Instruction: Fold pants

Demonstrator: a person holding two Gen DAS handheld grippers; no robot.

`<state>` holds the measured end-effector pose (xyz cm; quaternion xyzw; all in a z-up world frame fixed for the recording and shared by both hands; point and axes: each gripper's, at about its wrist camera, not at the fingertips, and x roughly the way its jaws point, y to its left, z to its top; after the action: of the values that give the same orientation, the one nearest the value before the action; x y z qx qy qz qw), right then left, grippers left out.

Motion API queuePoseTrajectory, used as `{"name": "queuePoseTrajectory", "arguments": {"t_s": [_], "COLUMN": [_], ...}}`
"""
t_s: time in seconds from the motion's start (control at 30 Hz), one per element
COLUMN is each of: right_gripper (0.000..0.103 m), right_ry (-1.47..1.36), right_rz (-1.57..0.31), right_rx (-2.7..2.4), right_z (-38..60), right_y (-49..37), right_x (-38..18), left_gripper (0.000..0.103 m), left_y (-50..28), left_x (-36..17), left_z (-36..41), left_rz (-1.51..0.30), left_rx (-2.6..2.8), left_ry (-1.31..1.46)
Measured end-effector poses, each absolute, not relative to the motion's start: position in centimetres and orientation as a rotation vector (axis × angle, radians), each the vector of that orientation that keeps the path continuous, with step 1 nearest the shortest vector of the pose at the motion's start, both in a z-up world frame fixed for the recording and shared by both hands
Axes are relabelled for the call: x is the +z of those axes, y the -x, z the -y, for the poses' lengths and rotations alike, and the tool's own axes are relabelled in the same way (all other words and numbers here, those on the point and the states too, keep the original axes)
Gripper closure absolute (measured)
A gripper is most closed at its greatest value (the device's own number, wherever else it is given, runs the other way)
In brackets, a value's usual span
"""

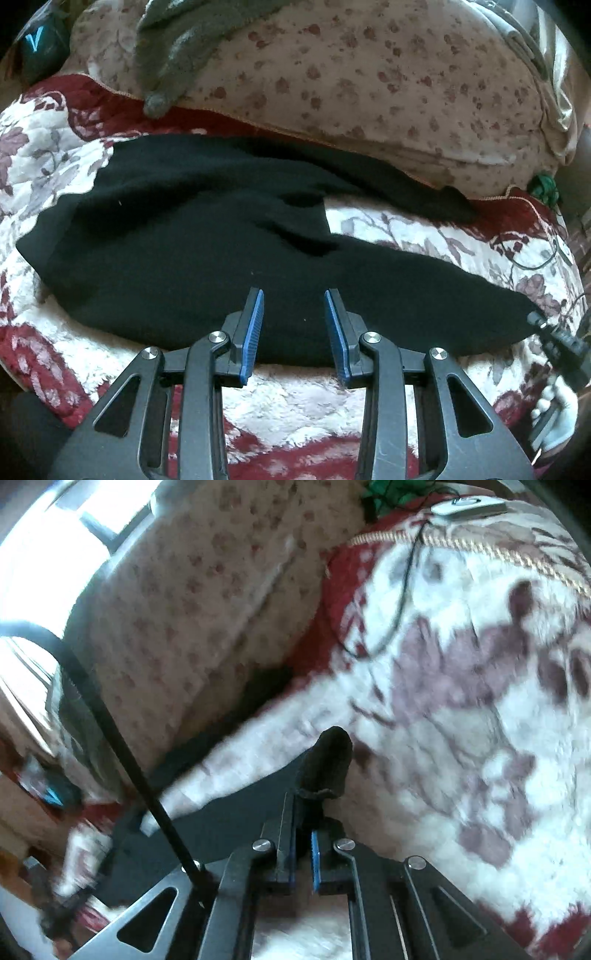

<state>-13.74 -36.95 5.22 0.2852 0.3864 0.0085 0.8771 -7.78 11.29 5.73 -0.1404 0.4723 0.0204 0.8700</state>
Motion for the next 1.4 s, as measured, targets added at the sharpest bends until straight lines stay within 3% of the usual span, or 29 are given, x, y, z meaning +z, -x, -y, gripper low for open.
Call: {"name": "queuePoseTrajectory", "arguments": {"t_s": [0.07, 0.2, 0.57, 0.8, 0.83, 0.9, 1.4], "right_gripper": [0.097, 0.090, 0.066, 0.063, 0.060, 0.059, 0.056], "right_ry": [-0.559, -0.662, -0.504, -0.458, -0.458, -0.447, -0.524], "right_rz": [-0.895, -0.888, -0.775, -0.783, -0.789, -0.801, -0.873], "right_rx": [-0.044, -0.060, 0.050, 0.192, 0.205, 0.231, 0.237], "right_z": [36.6, 37.3, 33.2, 28.5, 27.9, 26.9, 29.3], "right_y": [13.1, 13.5, 13.2, 10.1, 9.5, 8.2, -3.9], "right_x": [3.2, 2.9, 9.9, 10.7, 10.6, 10.3, 7.7], "left_gripper": [0.070, 0.070, 0.070, 0.069, 0.067, 0.051, 0.050], "left_y": [7.8, 7.7, 7.6, 6.4, 6.0, 5.6, -3.5], "left_x": [5.2, 4.2, 5.5, 6.5, 6.7, 6.8, 7.6], "left_z": [-11.4, -11.6, -12.0, -12.2, -12.3, -12.4, -15.9], "left_rz": [-0.996, -1.029, -1.002, -0.990, -0.995, -0.997, -1.044], "left_rx": [0.048, 0.057, 0.093, 0.070, 0.056, 0.046, 0.027], "left_ry": [0.296, 0.293, 0.229, 0.223, 0.226, 0.235, 0.287]}}
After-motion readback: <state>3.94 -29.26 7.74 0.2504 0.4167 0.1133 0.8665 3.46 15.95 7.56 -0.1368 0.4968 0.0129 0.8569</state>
